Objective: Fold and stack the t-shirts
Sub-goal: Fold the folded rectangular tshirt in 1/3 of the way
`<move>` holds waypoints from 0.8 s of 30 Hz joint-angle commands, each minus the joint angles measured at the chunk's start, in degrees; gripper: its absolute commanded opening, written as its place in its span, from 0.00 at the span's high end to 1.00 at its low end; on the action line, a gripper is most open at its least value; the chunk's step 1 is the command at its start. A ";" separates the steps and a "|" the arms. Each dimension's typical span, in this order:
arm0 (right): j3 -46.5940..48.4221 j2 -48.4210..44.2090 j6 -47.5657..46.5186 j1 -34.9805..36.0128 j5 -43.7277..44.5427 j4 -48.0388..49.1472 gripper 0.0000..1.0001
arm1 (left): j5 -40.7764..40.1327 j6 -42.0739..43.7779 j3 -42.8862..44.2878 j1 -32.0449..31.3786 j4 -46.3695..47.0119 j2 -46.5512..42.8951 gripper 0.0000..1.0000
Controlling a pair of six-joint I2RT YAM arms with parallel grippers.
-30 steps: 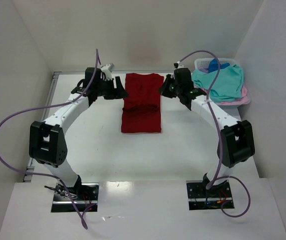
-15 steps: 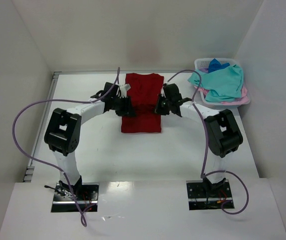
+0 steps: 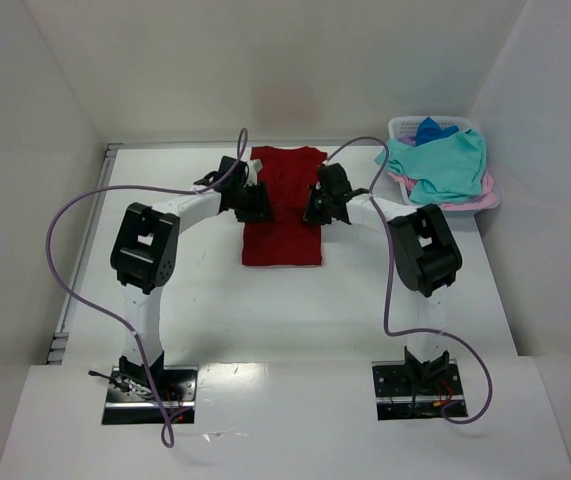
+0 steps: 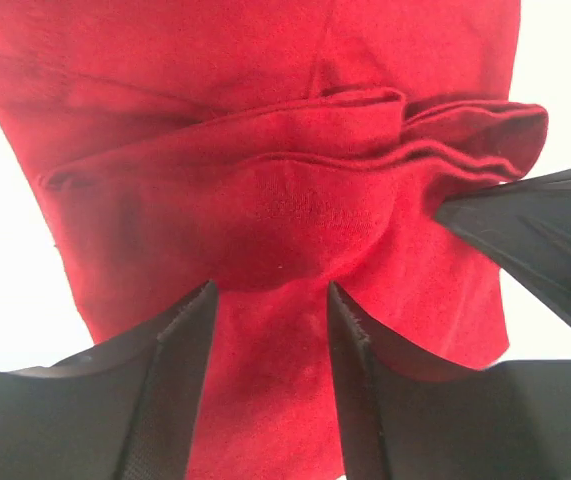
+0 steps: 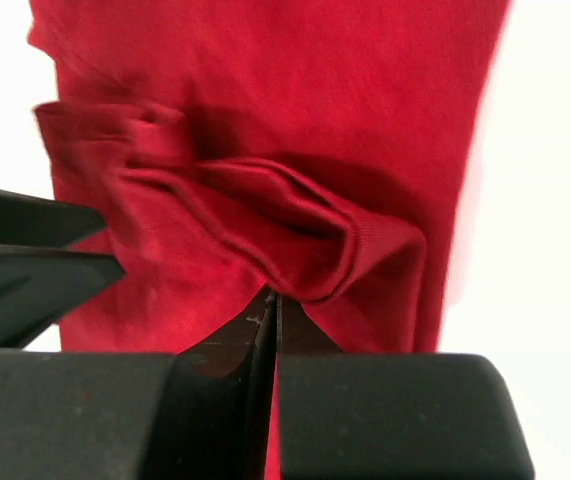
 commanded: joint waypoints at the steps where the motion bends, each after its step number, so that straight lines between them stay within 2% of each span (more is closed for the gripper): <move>1: 4.93 1.32 -1.05 0.29 2.12 0.98 0.97 | -3.57 -0.02 3.80 -0.16 -0.10 0.93 0.43; 3: 5.72 2.02 -1.05 0.29 2.73 0.98 0.95 | -4.19 0.50 4.85 0.46 -1.33 1.46 0.39; 6: 7.05 3.26 -1.58 0.29 3.35 0.98 0.95 | -4.81 1.03 6.27 0.98 -1.33 2.60 0.39; 10: 9.24 5.45 -2.18 -0.23 5.80 0.98 0.95 | -7.08 2.09 8.46 0.98 -1.86 4.18 0.31; 13: 11.87 6.94 -3.24 -1.37 7.29 0.98 0.95 | -8.67 2.70 10.04 1.51 -1.86 4.18 0.19; 16: 13.90 7.56 -3.77 -3.57 8.70 0.98 0.95 | -9.90 3.23 10.75 2.56 -2.48 2.87 0.00; 24: 18.47 6.16 -3.77 -8.50 8.09 -0.86 0.92 | -11.67 5.51 10.22 4.24 -3.53 -3.63 0.00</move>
